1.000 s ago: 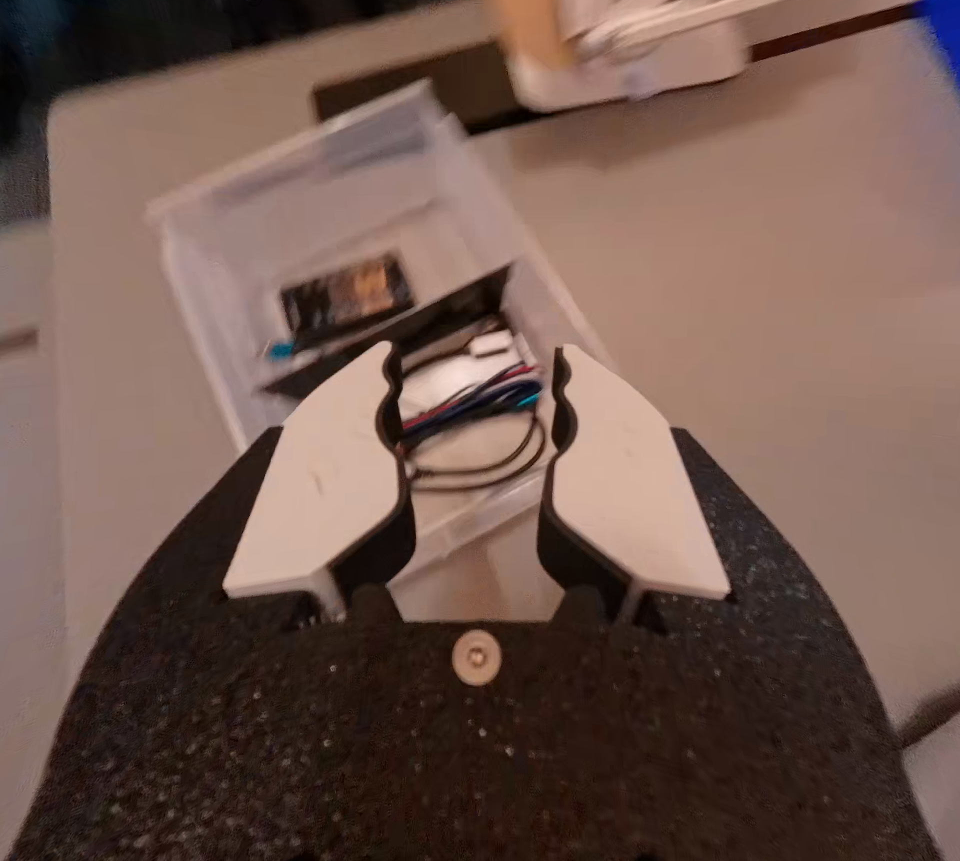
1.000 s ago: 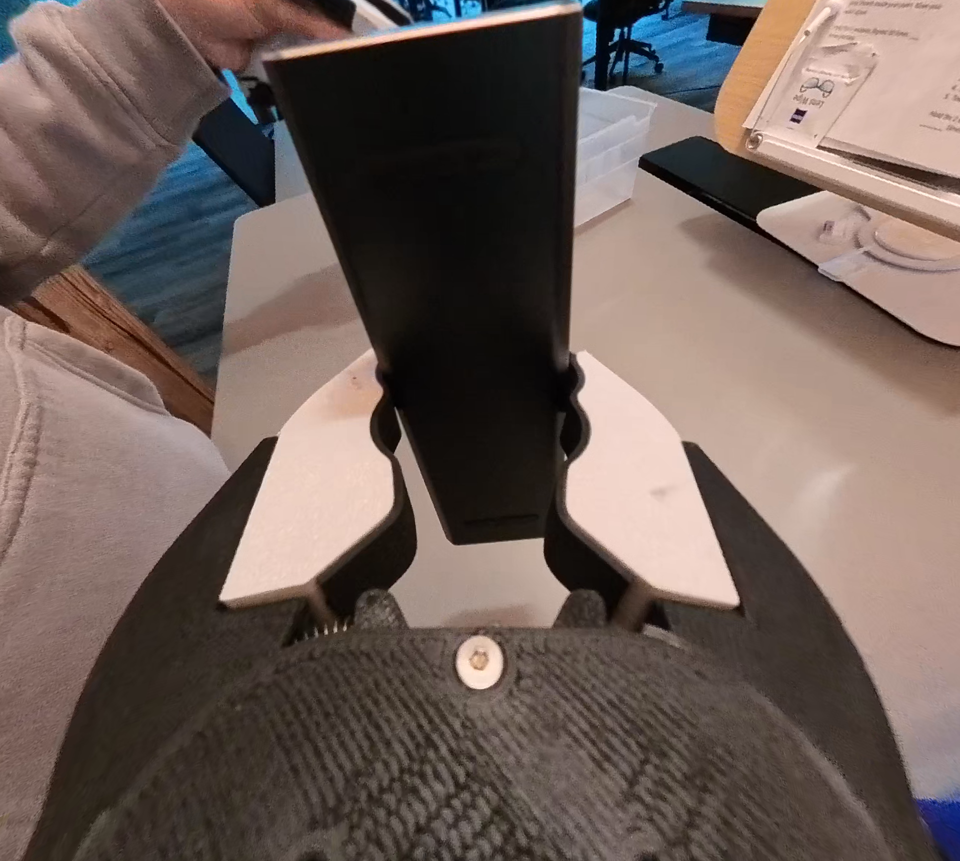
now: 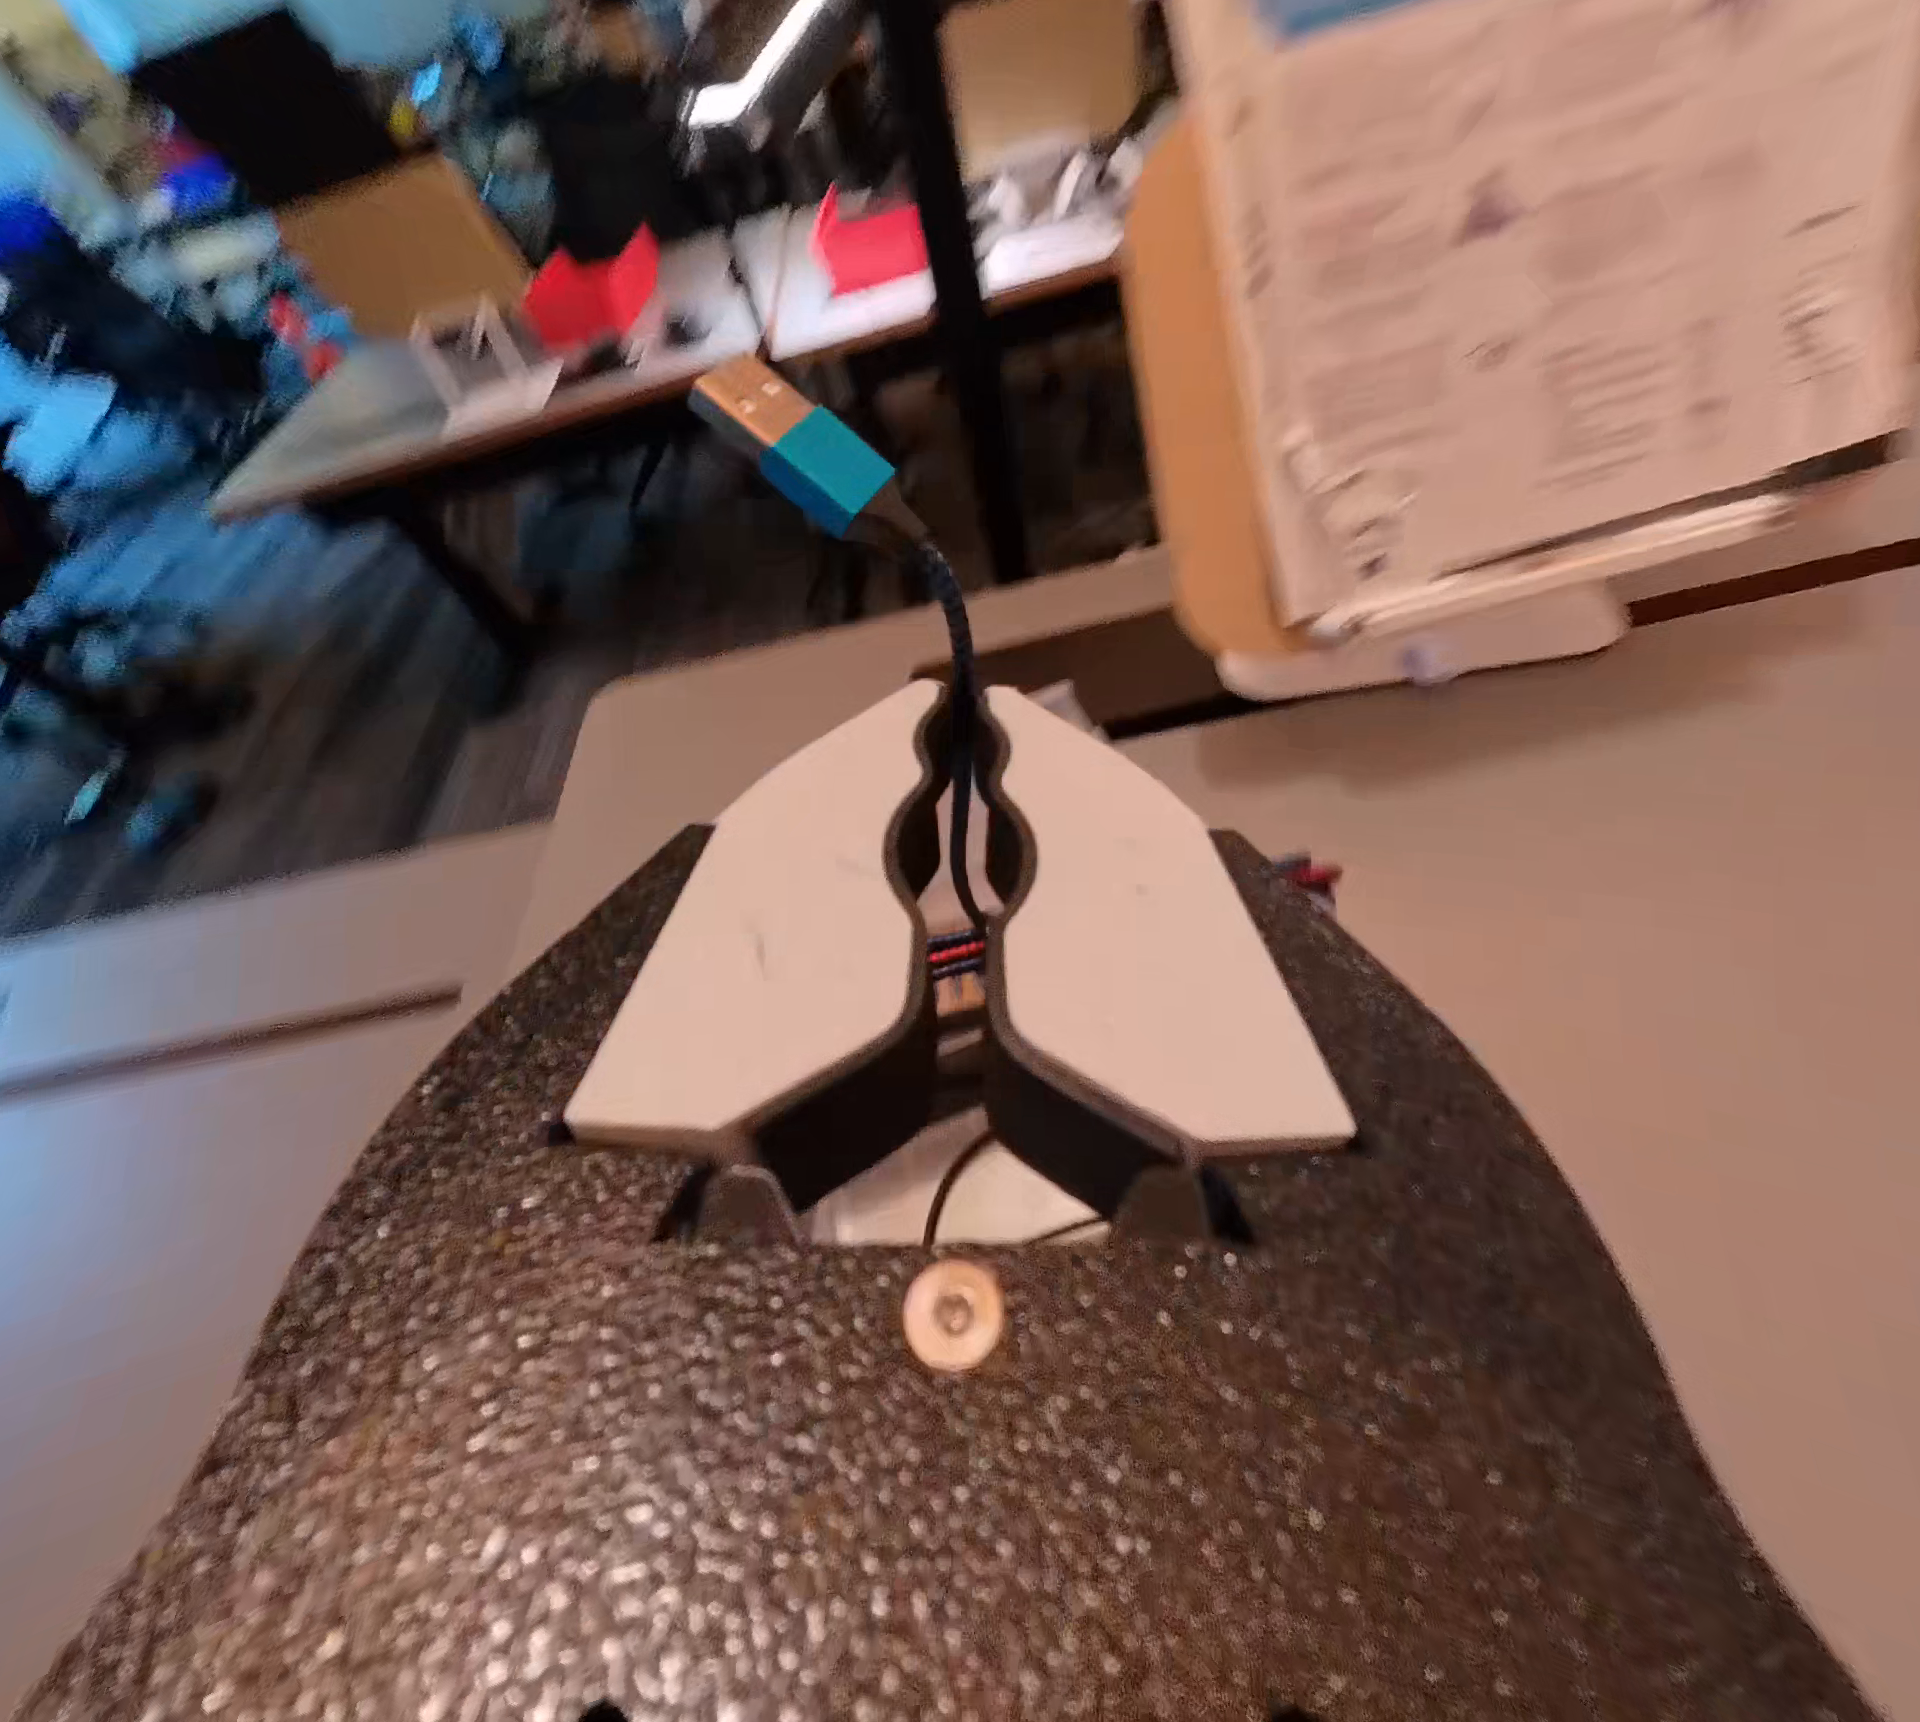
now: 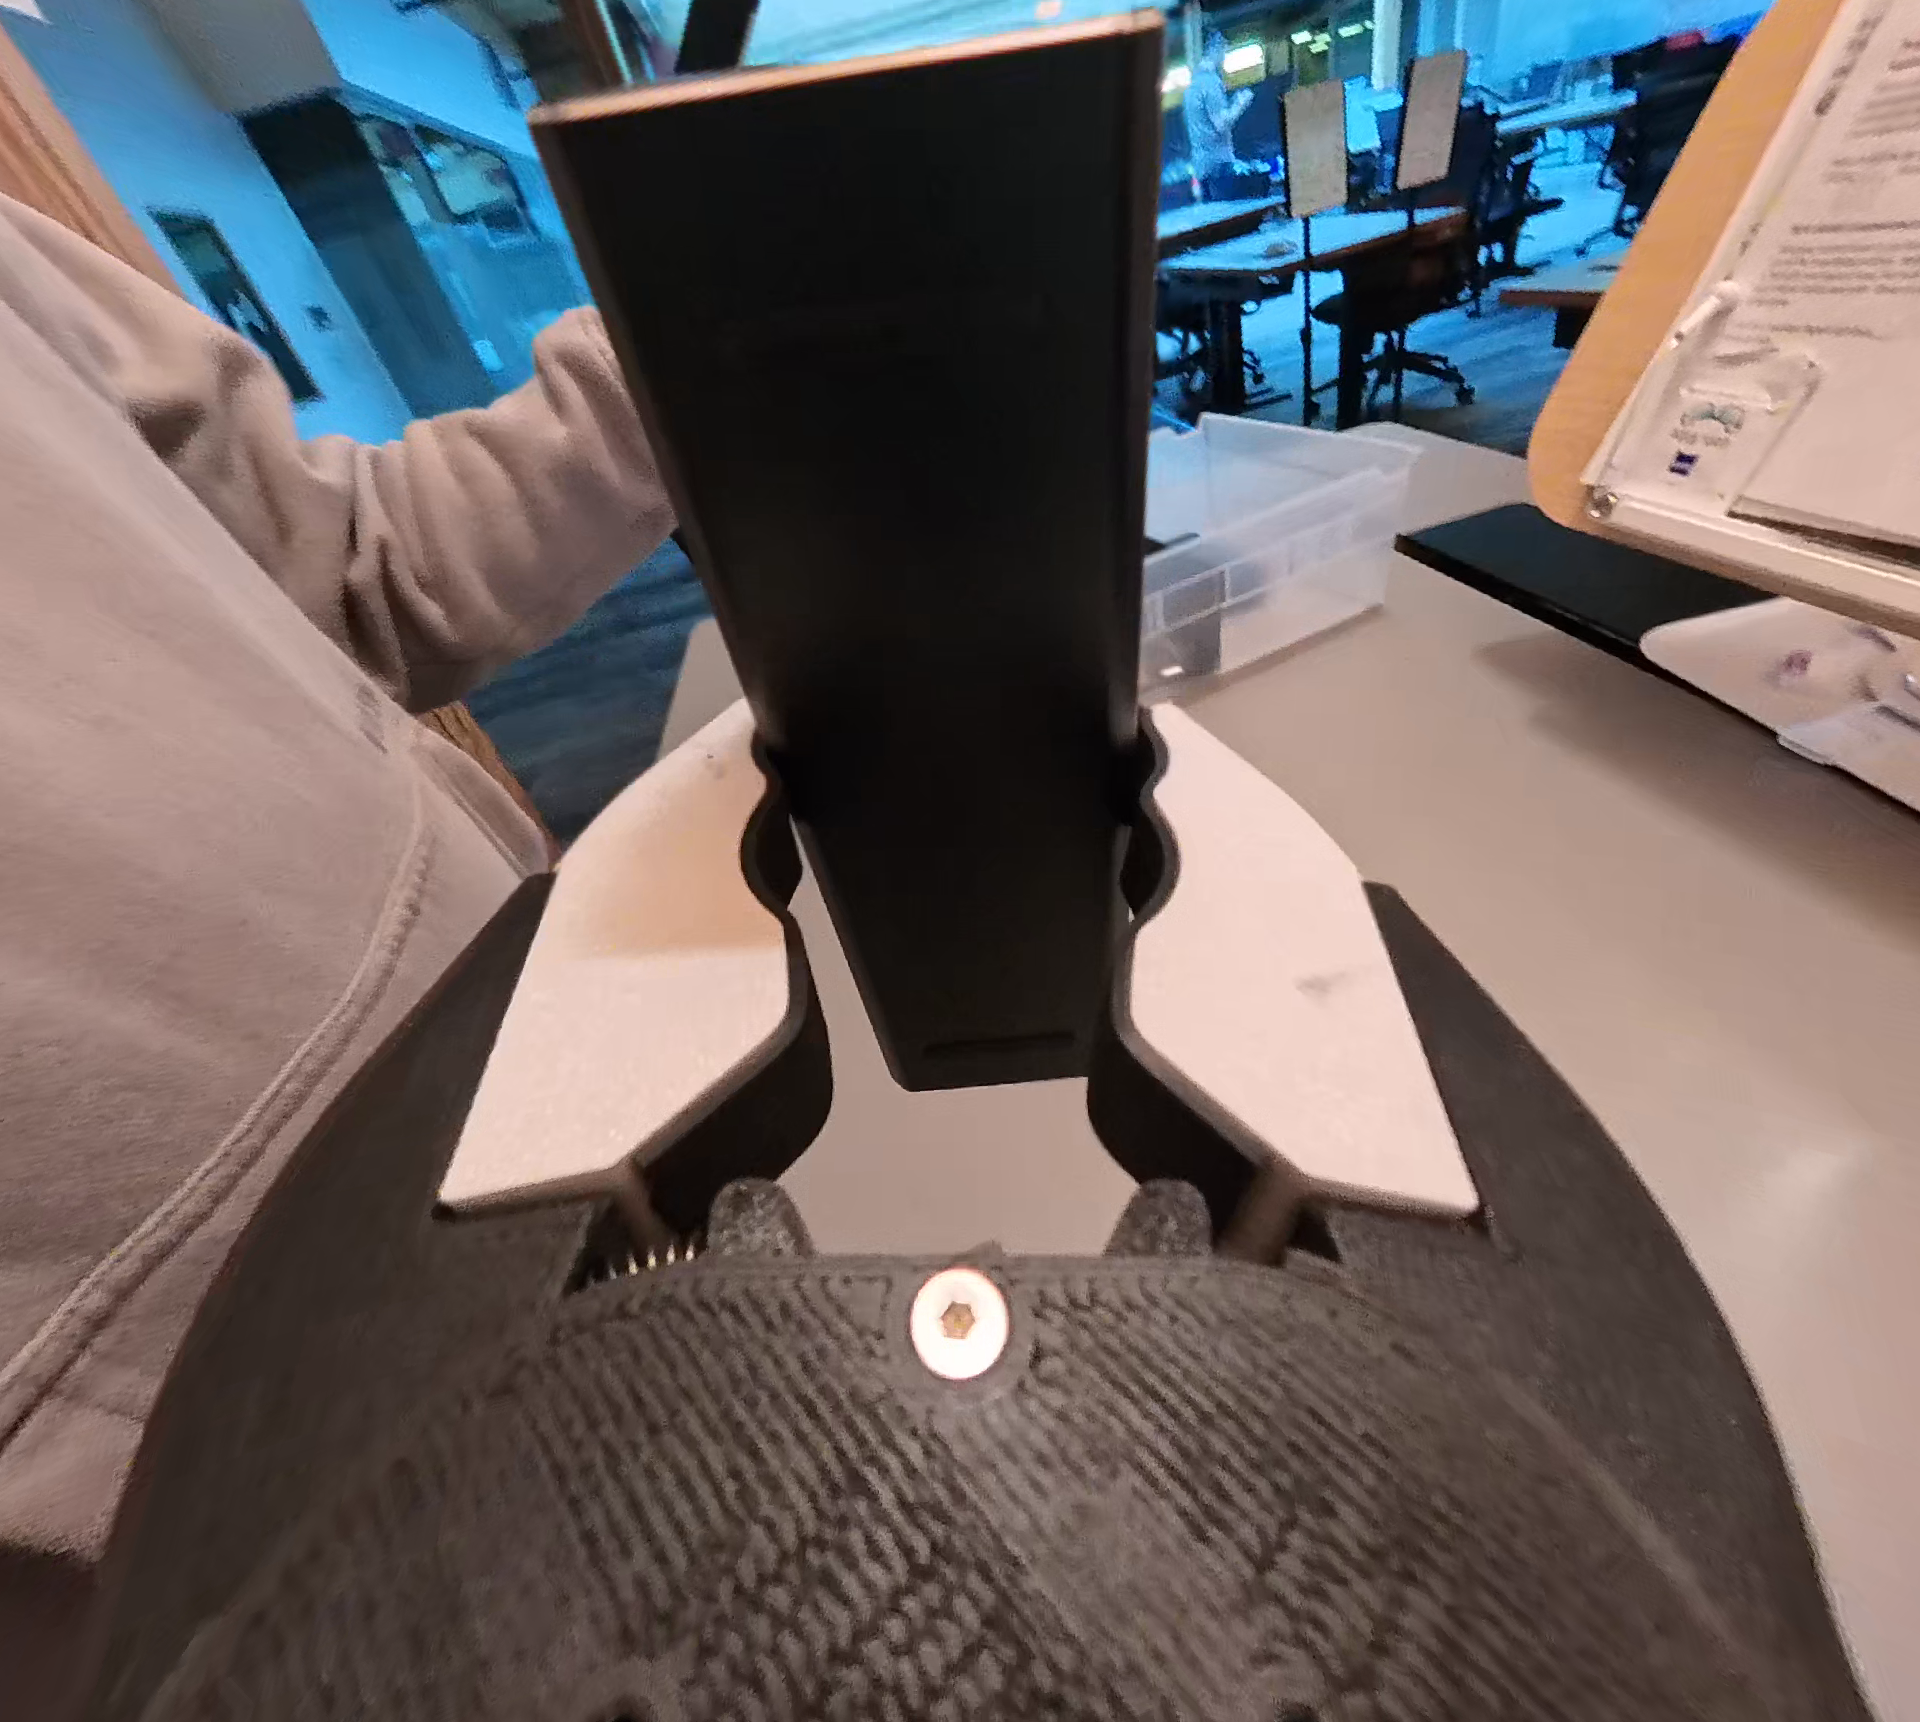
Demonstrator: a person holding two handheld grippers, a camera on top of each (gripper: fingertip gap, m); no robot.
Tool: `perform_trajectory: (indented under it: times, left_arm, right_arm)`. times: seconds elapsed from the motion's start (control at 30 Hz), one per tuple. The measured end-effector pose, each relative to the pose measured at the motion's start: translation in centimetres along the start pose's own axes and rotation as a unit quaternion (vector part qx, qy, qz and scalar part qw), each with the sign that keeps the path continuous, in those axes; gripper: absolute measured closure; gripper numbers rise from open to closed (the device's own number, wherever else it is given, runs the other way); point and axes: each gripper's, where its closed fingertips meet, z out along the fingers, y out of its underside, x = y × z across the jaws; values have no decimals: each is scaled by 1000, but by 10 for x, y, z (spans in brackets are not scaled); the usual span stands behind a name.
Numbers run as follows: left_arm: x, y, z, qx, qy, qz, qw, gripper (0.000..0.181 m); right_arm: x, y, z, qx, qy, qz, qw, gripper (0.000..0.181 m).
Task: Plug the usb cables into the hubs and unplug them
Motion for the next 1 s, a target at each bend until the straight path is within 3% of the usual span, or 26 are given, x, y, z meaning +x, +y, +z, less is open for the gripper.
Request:
perform_trajectory:
  times: [0.03,0.1,0.17,0.33,0.43,0.57,0.77,1.0]
  left_arm:
    - [16,-18,-9,21,45,21,999,179]
    - [66,-36,-27,30,185,76,979,179]
    - [110,-29,-45,1,305,131,943,179]
    - [188,43,-64,-92,469,229,848,179]
    - [234,88,-66,-109,523,243,810,179]
    - [276,127,-62,-75,549,239,797,179]
    - [303,138,-65,8,597,135,791,179]
    - [309,146,-58,4,584,47,810,178]
  right_arm:
    - [-3,-3,-1,10,-13,5,1000,119]
    - [-10,-11,-5,36,-40,10,999,119]
    - [-16,-17,-8,54,-62,17,996,119]
    - [-24,-27,-17,92,-91,28,991,119]
    - [-27,-24,-21,97,-97,31,990,119]
    - [-28,-21,-25,109,-94,40,989,119]
    - [-22,-10,-23,88,-68,35,993,119]
    - [-19,-2,-16,73,-65,34,995,119]
